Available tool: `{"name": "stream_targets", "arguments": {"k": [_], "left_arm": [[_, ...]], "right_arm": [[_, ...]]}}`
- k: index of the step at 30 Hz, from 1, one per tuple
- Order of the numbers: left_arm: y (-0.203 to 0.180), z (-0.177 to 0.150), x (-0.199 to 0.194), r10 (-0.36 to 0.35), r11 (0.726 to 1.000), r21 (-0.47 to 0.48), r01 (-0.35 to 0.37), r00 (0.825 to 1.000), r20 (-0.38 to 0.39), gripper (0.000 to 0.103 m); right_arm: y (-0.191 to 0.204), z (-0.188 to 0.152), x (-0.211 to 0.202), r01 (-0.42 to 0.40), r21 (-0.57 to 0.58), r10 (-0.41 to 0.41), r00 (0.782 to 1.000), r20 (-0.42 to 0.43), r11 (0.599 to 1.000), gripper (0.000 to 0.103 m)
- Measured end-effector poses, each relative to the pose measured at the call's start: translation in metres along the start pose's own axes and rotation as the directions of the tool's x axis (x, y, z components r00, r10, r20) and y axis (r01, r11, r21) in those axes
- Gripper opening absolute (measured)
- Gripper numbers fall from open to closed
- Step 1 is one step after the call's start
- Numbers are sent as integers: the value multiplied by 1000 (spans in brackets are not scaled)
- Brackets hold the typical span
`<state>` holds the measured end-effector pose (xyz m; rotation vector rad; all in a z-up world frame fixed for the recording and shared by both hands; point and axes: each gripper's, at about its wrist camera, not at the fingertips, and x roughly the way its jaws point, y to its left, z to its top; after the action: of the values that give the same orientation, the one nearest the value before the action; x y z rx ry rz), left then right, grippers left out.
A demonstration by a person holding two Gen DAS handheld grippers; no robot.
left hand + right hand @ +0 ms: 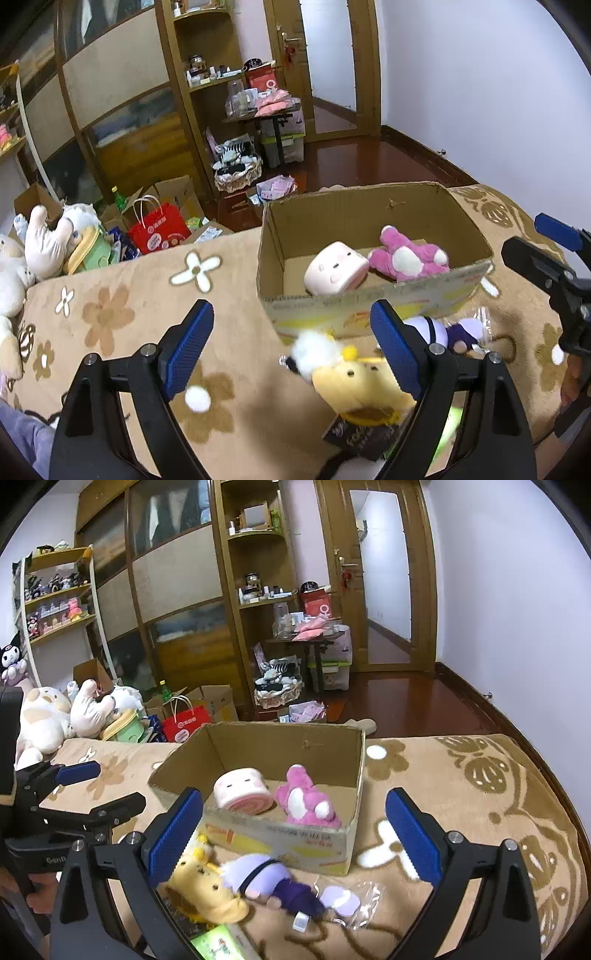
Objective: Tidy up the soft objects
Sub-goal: 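Open both tools to drop the marshmallow plush and pink bear into the box, then lower both tools toward the black and green tissue packs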
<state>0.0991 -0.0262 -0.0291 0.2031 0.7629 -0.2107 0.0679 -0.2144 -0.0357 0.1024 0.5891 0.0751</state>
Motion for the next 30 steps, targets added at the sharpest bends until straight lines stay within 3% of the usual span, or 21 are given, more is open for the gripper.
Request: {"name": "stream_targets", "arguments": {"k": [11, 18, 30], "left_arm": [[-1, -27, -19, -25, 999, -25, 23, 994, -107, 86], [0, -43, -22, 14, 1000, 3, -14, 983, -183, 86], [5, -53, -10, -22, 999, -39, 12, 961, -277, 86]], "right_arm": [[15, -23, -20, -8, -16, 7, 998, -60, 1000, 103], [27, -42, -24, -30, -30, 26, 992, -120, 999, 103], [45, -69, -14, -28, -116, -1, 971, -239, 993, 103]]}}
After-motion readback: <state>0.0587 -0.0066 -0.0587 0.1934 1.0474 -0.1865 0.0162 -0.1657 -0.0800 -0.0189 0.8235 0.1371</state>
